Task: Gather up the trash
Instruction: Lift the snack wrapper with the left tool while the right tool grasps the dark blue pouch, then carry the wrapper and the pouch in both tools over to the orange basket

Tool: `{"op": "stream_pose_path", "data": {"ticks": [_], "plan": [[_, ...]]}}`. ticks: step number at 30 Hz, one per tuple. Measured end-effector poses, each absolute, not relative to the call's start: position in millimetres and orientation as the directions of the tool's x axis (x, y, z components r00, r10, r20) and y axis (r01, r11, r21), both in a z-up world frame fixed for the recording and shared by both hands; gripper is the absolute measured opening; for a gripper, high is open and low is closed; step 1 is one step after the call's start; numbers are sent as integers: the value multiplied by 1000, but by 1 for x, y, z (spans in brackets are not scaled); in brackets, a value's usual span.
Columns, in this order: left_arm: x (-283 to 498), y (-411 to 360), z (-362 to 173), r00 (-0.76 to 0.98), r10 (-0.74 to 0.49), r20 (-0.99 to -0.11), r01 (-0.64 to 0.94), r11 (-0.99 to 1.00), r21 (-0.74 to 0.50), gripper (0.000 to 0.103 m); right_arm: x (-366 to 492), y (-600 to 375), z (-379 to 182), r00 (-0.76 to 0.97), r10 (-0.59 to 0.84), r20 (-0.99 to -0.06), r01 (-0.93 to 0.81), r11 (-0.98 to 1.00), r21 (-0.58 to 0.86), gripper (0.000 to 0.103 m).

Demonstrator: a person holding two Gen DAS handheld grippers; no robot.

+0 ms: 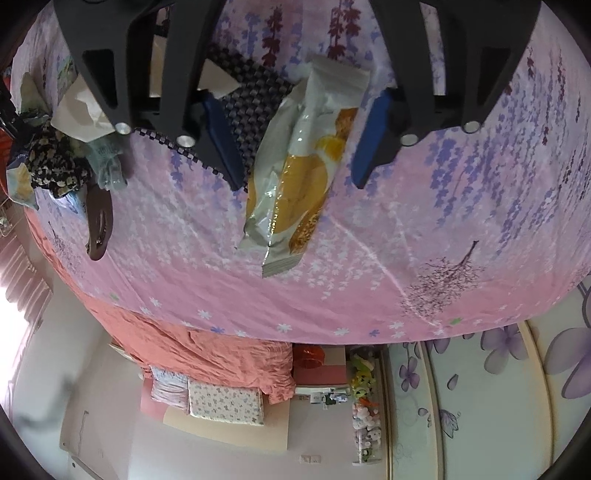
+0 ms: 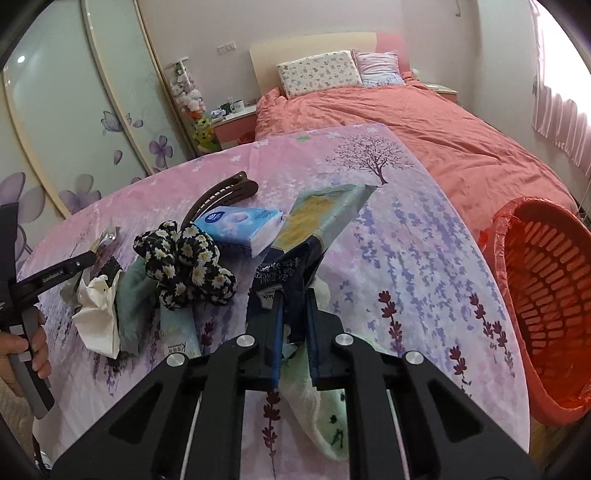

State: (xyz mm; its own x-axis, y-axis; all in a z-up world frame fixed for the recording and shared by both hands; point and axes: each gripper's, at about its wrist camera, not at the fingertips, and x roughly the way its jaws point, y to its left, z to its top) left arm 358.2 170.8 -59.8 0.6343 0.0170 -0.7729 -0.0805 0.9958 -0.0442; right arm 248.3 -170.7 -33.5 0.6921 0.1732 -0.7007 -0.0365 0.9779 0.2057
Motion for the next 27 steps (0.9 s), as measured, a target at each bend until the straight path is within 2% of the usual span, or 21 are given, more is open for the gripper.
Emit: {"op": "stream_pose_path", "data": {"ticks": [3, 6, 8, 10, 27], "plan": [[362, 169, -66, 618, 35, -785, -87, 996, -24, 53, 248, -171, -32, 695, 173, -698, -42, 979, 201, 10], [361, 171, -72, 606, 31, -795, -84, 996, -26, 30, 247, -171, -30, 700, 181, -690, -47, 977, 208, 10], [358, 173, -71, 611, 27, -791, -86, 996, -33, 27, 244, -171, -27, 706, 189, -682, -52, 975, 216, 9], [355, 176, -67, 620, 15, -785, -82, 996, -46, 19, 241, -171, -22, 716, 195, -670, -59, 974, 220, 8], [306, 148, 6, 715, -36, -698, -7, 998, -59, 19, 216, -179, 8, 762, 237, -603, -96, 962, 257, 8]]}}
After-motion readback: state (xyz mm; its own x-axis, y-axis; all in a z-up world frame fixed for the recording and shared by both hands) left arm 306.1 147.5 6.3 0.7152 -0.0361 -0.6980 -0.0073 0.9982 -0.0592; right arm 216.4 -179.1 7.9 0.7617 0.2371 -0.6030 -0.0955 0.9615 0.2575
